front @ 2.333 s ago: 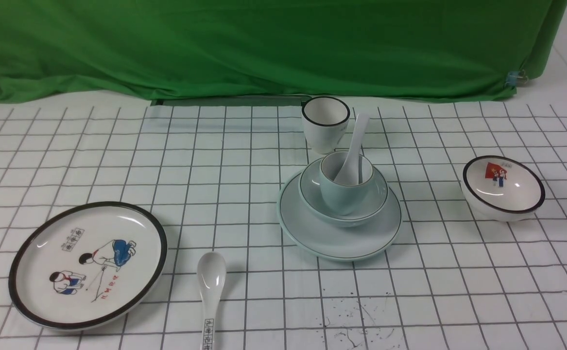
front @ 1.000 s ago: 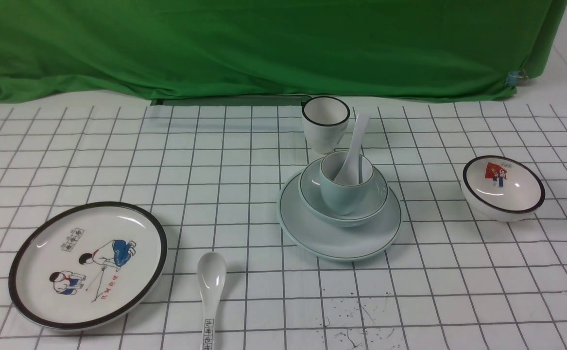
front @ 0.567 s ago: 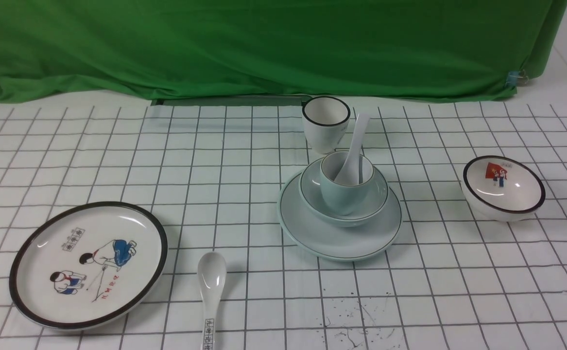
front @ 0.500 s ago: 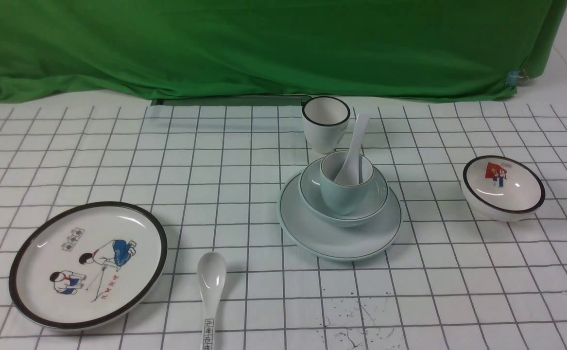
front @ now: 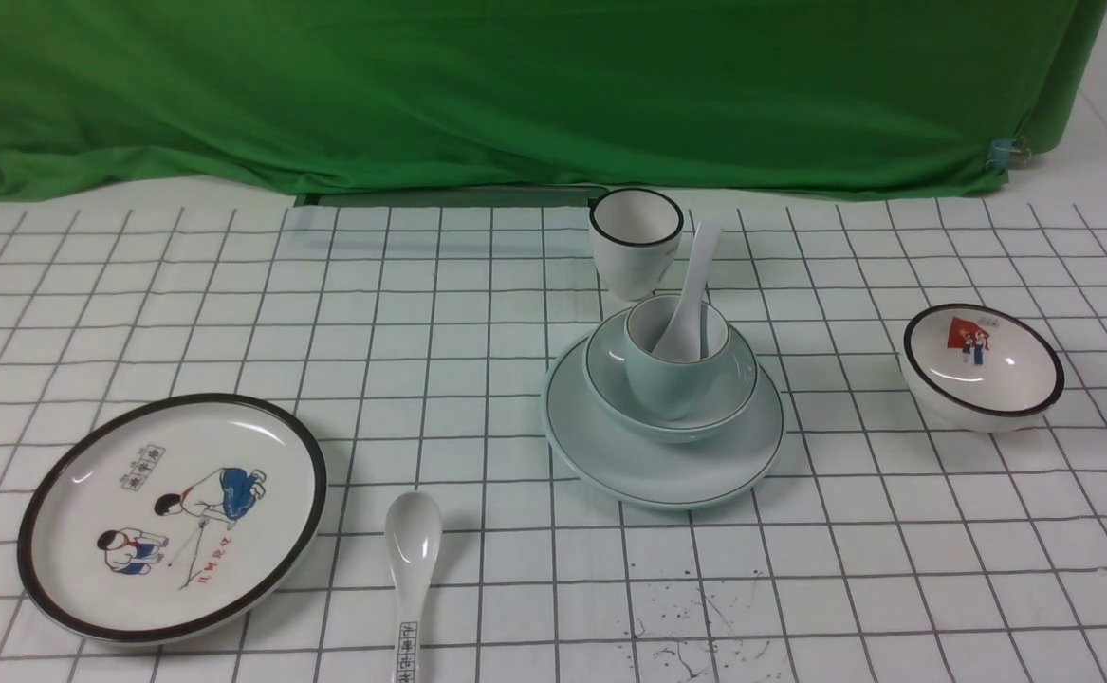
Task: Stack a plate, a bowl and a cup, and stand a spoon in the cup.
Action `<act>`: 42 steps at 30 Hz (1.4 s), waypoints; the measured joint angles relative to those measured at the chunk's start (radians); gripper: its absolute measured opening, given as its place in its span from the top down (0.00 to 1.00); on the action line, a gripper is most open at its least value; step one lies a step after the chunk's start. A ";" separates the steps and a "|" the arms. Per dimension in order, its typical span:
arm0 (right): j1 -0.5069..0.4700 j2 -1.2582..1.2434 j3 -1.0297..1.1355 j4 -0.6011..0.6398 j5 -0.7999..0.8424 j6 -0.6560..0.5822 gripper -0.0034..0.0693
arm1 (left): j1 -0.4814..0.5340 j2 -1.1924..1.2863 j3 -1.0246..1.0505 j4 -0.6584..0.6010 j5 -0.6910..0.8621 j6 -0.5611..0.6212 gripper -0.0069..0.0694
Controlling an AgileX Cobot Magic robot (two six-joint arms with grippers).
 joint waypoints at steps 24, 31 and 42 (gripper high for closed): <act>0.000 0.000 0.000 0.000 0.001 0.000 0.71 | -0.035 0.000 0.001 0.010 0.035 -0.001 0.95; 0.000 0.000 0.000 0.000 0.001 0.000 0.69 | -0.035 0.000 0.001 0.010 0.035 -0.001 0.95; 0.000 0.000 0.000 0.000 0.001 0.000 0.66 | -0.035 0.000 0.001 0.010 0.035 -0.001 0.95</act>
